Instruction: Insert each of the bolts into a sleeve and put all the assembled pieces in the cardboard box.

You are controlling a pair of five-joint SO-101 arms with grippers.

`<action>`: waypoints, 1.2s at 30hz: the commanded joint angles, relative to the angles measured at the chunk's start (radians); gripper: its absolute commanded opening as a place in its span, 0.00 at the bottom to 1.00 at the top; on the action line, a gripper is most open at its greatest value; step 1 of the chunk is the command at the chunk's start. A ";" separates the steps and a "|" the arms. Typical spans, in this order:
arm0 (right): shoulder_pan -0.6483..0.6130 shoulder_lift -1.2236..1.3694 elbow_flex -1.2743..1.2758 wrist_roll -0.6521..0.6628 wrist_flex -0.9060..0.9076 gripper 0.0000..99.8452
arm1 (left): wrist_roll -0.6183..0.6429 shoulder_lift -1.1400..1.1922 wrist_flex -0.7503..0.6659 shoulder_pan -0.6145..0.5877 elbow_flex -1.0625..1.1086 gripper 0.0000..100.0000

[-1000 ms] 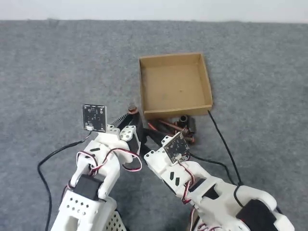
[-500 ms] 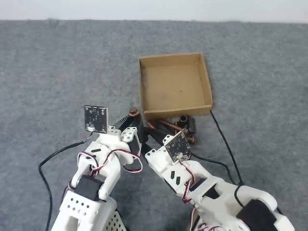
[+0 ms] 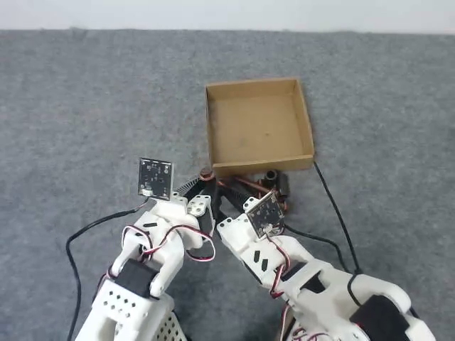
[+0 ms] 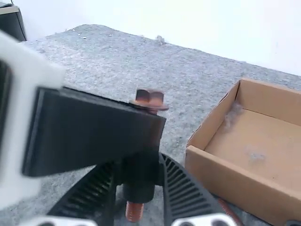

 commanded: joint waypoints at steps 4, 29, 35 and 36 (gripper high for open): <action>0.053 -0.038 0.009 0.008 -0.024 0.01 | -0.011 -0.014 0.005 0.012 0.004 0.01; 0.053 -0.038 0.009 0.008 -0.024 0.01 | -0.011 -0.015 0.072 0.003 0.004 0.24; 0.053 -0.038 0.009 0.008 -0.024 0.01 | -0.032 -0.015 0.100 0.003 -0.001 0.24; 0.053 -0.038 0.009 0.008 -0.024 0.01 | -0.048 -0.015 0.115 0.003 -0.007 0.24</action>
